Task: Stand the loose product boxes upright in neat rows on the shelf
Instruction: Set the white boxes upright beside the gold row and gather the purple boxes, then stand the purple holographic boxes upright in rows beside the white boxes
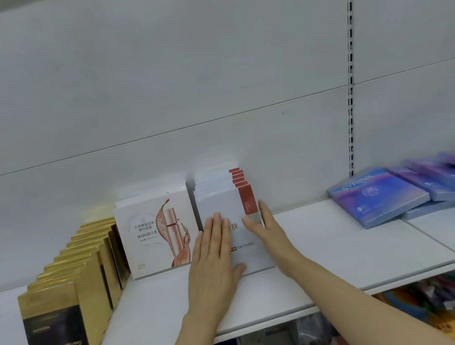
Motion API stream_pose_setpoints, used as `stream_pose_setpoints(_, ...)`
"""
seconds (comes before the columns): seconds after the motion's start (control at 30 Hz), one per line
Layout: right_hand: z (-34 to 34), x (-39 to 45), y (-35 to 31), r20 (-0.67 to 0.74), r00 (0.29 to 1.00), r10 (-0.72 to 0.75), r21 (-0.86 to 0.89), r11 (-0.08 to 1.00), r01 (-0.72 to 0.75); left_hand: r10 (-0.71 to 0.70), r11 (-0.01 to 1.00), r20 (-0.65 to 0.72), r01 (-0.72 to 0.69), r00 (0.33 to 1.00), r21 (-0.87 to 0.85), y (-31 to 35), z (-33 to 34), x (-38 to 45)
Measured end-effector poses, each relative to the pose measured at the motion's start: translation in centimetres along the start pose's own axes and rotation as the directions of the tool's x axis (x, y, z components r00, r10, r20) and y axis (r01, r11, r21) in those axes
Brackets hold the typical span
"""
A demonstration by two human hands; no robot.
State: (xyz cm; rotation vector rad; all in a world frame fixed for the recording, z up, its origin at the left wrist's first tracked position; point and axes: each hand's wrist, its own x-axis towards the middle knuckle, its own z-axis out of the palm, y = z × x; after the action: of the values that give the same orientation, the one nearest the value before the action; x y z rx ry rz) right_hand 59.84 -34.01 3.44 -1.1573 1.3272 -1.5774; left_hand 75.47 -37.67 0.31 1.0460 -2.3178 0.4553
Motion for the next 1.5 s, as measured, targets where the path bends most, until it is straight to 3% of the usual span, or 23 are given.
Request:
stream_pose_setpoints(0.23,0.7,0.6,0.5,-0.023,1.000,0.012,-0.038,0.999,-0.013,0.009,1.000,0.038,-0.010,0.999,0.025,-0.5,-0.6,0.0)
stream_pose_setpoints(0.33,-0.1,-0.4,-0.2,-0.022,0.999,-0.026,-0.236,0.972,0.020,0.012,0.999,0.036,-0.014,0.999,0.048,-0.4,-1.0,0.1)
stream_pose_setpoints(0.4,-1.3,-1.3,-0.3,-0.051,0.996,-0.079,-0.487,0.872,0.044,0.037,0.998,0.002,-0.037,0.999,0.049,-0.1,-1.5,0.0)
stream_pose_setpoints(0.47,-3.2,-2.8,-0.4,-0.087,0.981,-0.172,-0.739,0.672,0.052,0.072,0.997,-0.044,-0.070,0.996,0.043,0.5,-1.9,0.0)
stream_pose_setpoints(0.6,-7.9,-6.4,-1.3,-0.099,0.949,-0.298,-0.922,0.386,0.025,0.118,0.993,-0.094,-0.116,0.989,0.032,3.4,-2.4,0.4)
stream_pose_setpoints(0.73,-12.8,-9.5,-1.8,-0.147,0.859,-0.490,-0.956,0.292,0.003,0.178,0.983,-0.119,-0.182,0.977,-0.019,8.6,-2.4,1.5)
stream_pose_setpoints(0.97,-21.8,-15.4,-2.8,-0.211,0.819,-0.534,-0.970,0.218,-0.108,0.317,0.934,-0.164,-0.338,0.934,-0.119,18.2,-2.0,3.3)
stream_pose_setpoints(1.5,-44.8,-25.6,-4.0,-0.256,0.761,-0.596,-0.967,0.146,-0.211,0.347,0.901,-0.101,-0.362,0.932,-0.239,42.6,-1.0,6.2)
